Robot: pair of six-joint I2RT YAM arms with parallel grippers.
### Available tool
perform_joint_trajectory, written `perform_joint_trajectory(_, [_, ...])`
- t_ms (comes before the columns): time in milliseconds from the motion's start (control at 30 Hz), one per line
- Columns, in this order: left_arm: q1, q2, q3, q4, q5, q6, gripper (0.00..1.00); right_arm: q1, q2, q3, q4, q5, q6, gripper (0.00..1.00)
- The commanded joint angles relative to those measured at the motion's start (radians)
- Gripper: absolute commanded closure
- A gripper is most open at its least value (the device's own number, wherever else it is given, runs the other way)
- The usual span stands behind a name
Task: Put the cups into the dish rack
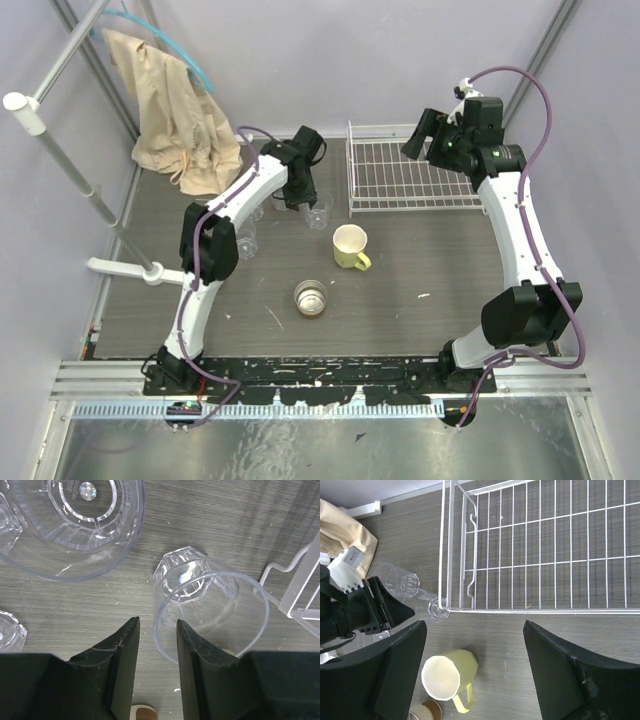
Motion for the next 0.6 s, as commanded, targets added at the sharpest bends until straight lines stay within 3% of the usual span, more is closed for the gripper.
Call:
perform_joint_trajectory(0, [-0.016, 0.026, 0.016, -0.02, -0.04, -0.004, 0.59, 0.001, -0.014, 0.045, 0.01, 0.006, -0.006, 0.15])
perform_joint_trajectory(100, [-0.019, 0.031, 0.012, -0.021, -0.05, -0.004, 0.66, 0.001, -0.012, 0.043, 0.01, 0.01, -0.003, 0.15])
perform_joint_trajectory(233, [-0.019, 0.036, 0.018, -0.033, -0.063, -0.001, 0.87, 0.001, -0.01, 0.044, 0.01, 0.012, 0.002, 0.15])
perform_joint_trajectory(333, [-0.017, 0.009, 0.018, -0.039, -0.047, 0.012, 0.97, 0.001, -0.007, 0.036, 0.011, 0.003, 0.002, 0.14])
perform_joint_trajectory(567, [0.025, -0.168, -0.075, -0.004, 0.032, 0.042, 1.0, -0.012, -0.002, -0.022, 0.049, -0.138, 0.017, 0.1])
